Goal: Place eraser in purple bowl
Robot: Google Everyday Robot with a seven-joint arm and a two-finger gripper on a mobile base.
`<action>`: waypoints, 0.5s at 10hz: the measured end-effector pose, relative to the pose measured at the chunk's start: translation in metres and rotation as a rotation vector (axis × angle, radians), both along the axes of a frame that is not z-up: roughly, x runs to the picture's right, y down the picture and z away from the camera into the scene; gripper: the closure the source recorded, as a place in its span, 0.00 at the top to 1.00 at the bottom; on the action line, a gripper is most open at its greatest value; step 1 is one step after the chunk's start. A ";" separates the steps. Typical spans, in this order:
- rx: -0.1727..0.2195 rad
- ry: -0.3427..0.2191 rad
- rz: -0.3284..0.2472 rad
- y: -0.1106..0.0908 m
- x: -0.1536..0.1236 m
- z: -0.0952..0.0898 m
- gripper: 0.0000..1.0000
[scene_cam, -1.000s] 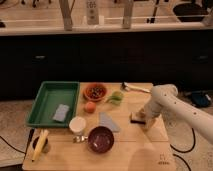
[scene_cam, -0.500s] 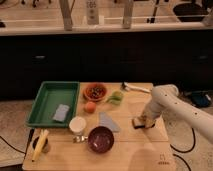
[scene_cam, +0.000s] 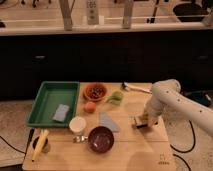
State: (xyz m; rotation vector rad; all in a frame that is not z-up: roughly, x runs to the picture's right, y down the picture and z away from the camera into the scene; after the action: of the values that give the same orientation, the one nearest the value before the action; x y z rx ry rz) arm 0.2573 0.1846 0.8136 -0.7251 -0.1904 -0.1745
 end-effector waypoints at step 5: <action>0.006 -0.012 -0.079 -0.018 -0.027 -0.029 0.00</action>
State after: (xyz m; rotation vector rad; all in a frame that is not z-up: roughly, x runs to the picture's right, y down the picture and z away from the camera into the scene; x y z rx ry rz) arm 0.2298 0.1664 0.7850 -0.7263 -0.1728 -0.2546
